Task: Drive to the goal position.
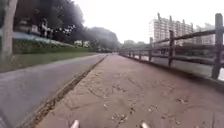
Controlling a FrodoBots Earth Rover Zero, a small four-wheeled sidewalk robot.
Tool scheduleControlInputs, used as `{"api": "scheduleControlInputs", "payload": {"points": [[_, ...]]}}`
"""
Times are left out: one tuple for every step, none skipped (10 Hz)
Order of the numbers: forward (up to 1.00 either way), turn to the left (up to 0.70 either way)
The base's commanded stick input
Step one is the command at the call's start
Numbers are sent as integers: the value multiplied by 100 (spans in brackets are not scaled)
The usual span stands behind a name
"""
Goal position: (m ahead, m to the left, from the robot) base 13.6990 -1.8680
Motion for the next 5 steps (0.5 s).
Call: {"api": "scheduleControlInputs", "payload": {"points": [[70, 0], [70, 0], [70, 0], [70, 0], [70, 0]]}}
